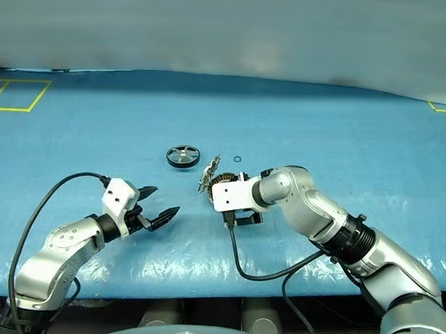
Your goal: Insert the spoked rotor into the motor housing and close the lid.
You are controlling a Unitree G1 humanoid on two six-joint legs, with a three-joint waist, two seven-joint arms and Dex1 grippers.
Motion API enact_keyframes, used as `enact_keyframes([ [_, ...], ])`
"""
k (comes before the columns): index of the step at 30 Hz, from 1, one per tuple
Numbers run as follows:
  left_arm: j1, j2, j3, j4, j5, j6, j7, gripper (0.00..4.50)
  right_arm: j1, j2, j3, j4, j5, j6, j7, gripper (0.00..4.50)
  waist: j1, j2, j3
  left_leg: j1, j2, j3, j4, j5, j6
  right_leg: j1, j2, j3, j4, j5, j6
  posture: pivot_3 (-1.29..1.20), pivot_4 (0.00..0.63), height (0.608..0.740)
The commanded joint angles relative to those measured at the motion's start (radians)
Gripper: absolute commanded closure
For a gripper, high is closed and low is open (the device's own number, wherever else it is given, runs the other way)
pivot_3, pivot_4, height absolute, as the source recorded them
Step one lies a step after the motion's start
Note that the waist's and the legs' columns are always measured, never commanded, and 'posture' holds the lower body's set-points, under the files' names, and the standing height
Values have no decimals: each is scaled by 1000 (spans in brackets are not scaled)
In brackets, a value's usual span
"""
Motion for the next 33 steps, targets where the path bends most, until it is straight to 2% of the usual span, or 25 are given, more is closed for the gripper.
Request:
enact_keyframes([
  [1, 40, 26, -32, -48, 4, -79, -76, 0, -15, 29, -24, 19, -11, -46, 35, 37, -1, 1, 0, 0, 0, 0, 0, 0, 0, 0, 0, 0, 0, 0, 0, 0, 150, 740],
  [10, 95, 27, -66, -1, 21, -253, -173, 0, -4, 98, -50, 100, -21, -77, 62, 37, -7, 1, 1, 1, 0, 0, 1, 0, 0, 0, 0, 0, 1, 0, 0, 0, 150, 740],
  [15, 111, 1, -68, 28, 56, -368, -170, 0, -14, 124, -62, 150, -41, -75, 73, 37, -9, 1, 1, 1, 1, 1, 1, 0, 0, 0, 1, 0, 1, 0, -1, 0, 150, 740],
  [24, 125, -7, -62, 39, 67, -381, -158, 0, 5, 125, -100, 90, -15, -66, 143, 37, -9, 1, 1, 2, 1, 1, 2, 0, 0, 1, 1, 0, 1, 0, 0, 0, 150, 740],
  [33, 115, -13, -68, 57, 68, -375, -158, 0, 13, 139, -130, 84, -21, -51, 126, 37, -8, 2, 1, 1, 1, 1, 1, 0, 0, 1, 1, 0, 1, 0, -1, 0, 150, 740],
])
